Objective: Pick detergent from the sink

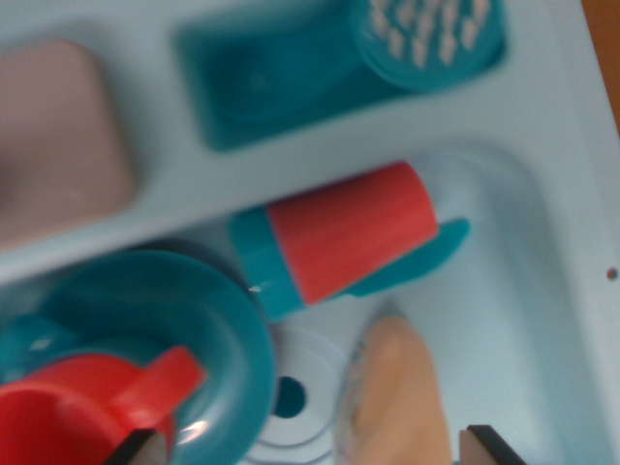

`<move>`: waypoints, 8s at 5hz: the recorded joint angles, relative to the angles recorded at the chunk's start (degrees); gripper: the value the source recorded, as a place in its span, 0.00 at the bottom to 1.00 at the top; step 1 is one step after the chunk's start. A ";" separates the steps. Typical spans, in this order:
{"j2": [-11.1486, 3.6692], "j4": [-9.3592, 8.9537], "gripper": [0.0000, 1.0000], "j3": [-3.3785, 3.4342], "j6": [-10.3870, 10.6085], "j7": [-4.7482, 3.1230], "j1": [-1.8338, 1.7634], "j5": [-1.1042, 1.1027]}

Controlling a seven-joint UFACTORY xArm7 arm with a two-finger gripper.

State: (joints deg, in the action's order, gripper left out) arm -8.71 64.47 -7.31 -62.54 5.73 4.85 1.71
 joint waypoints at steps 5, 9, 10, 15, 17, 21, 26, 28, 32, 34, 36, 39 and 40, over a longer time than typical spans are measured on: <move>-1.54 -5.83 0.00 -1.19 5.92 1.30 1.38 0.02; -2.13 -8.05 0.00 -1.65 8.18 1.79 1.91 0.03; -2.13 -8.05 0.00 -1.65 8.18 1.79 1.91 0.03; -2.28 -8.61 0.00 -1.76 8.75 1.91 2.04 0.03; -2.28 -8.61 1.00 -1.76 8.75 1.91 2.04 0.03; -2.18 -8.34 1.00 -1.77 8.39 1.93 2.04 0.01; -1.20 -5.76 1.00 -1.78 4.84 2.05 2.01 -0.17; -0.69 -4.39 1.00 -1.78 2.96 2.12 1.99 -0.27; 0.53 -1.16 1.00 -1.80 -1.46 2.27 1.95 -0.49; 1.19 0.59 1.00 -1.80 -3.87 2.36 1.93 -0.61; 1.93 2.57 1.00 -1.81 -6.57 2.45 1.90 -0.75; 2.67 4.53 1.00 -1.82 -9.27 2.54 1.88 -0.89; 3.39 6.44 1.00 -1.83 -11.88 2.64 1.85 -1.02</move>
State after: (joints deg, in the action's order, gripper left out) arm -5.33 70.90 -9.14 -74.42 8.37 6.70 0.69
